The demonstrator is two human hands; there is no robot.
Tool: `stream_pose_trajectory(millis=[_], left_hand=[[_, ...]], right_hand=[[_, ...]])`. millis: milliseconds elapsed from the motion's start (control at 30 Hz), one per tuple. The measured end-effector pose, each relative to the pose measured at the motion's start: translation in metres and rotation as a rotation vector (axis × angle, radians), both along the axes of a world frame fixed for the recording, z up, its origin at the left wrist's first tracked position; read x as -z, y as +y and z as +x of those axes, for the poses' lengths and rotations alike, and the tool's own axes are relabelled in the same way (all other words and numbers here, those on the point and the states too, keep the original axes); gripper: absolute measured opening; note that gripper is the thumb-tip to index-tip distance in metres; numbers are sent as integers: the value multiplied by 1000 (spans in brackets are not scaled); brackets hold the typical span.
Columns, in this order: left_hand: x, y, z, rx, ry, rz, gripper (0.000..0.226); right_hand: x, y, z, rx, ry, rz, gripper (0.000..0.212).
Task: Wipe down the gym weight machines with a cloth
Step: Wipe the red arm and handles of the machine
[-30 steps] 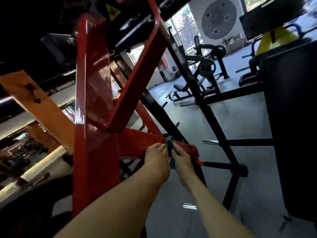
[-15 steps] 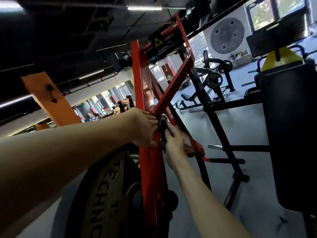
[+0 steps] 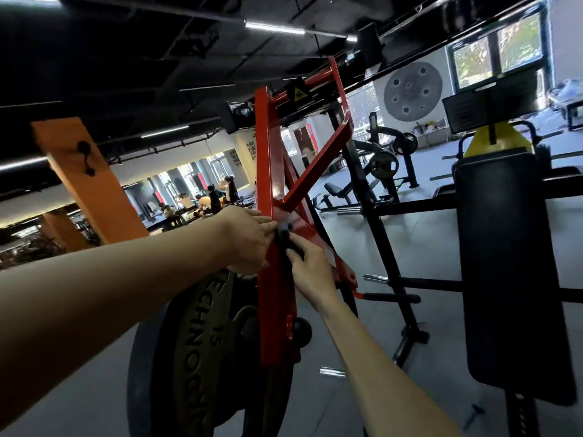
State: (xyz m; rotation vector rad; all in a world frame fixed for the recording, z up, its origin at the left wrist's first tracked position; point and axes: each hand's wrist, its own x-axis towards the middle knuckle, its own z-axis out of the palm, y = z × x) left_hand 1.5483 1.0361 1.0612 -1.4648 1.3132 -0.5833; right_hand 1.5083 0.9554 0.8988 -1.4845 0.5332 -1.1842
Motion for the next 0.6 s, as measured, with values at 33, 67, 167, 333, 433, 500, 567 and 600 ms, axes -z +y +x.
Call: stream_pose_trajectory(millis=[33,67,167,333,433,500,567,600], left_hand=[[2,0,1,-6,4,1,74],[4,4,4,-5,21,-7,70],[8,6,7,144,97,-43,44],[18,7,-24,397,305,-310,15],[30,5,-32,459,423,-458,11],[43,8,-41,456,521,-540,13],[56,14,-52,417,645,-588,14],[58,15,-57,396,691,-596,19]], right_hand=[[6,3,-9,8,31,-37,39],[9,7,-19,1,49,-70,39],[15,13,-46,2,9,18,39],[19,19,-89,40,-246,426,36],[13,25,-117,24,-320,602,35],[15,26,-131,6,-306,668,29],[16,24,-141,-18,-328,742,31],[13,25,-146,-18,-322,754,32]])
